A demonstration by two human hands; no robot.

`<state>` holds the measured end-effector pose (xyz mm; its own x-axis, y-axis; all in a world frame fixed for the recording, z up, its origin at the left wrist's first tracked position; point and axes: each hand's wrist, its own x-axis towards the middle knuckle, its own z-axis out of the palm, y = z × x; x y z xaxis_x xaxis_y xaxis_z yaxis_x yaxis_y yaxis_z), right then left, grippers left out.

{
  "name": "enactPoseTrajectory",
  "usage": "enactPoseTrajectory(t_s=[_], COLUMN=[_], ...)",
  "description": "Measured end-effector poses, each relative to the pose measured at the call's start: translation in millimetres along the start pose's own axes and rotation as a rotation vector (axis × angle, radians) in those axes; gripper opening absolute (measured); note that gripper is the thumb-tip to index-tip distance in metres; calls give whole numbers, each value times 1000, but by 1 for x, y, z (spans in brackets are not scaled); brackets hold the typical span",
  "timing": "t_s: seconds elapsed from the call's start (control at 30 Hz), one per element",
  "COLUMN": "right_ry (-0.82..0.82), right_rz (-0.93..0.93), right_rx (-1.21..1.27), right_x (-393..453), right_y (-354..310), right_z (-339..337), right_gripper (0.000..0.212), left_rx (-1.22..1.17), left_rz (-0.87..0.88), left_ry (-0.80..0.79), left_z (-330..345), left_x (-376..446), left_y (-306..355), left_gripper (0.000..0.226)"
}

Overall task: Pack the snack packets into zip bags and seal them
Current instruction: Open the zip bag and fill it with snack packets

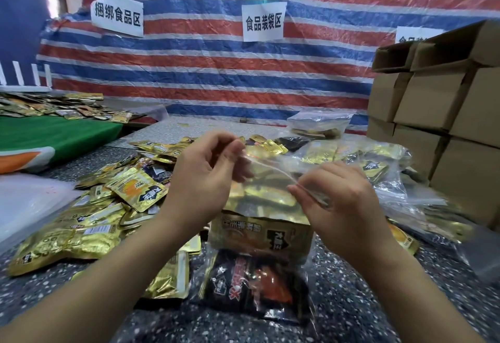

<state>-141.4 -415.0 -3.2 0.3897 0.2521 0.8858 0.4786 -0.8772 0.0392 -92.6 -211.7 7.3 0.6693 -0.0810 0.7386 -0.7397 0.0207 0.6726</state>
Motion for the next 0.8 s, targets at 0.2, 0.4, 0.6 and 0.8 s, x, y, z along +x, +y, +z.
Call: enactPoseTrajectory(t_s=[0.2, 0.4, 0.6, 0.8], right_ry=[270, -81, -11, 55], right_rz=[251, 1023, 1029, 956], right_rx=[339, 1151, 1111, 991], right_x=[6, 4, -2, -4], right_y=[-2, 6, 8, 6], right_z=[-7, 6, 20, 18], right_gripper=[40, 52, 12, 14], left_rx=[-120, -246, -207, -159], left_rz=[-32, -199, -358, -382], left_ry=[40, 133, 48, -8], left_z=[7, 9, 6, 2], left_x=[18, 14, 4, -2], left_y=[15, -2, -25, -32], left_gripper=[16, 13, 23, 25])
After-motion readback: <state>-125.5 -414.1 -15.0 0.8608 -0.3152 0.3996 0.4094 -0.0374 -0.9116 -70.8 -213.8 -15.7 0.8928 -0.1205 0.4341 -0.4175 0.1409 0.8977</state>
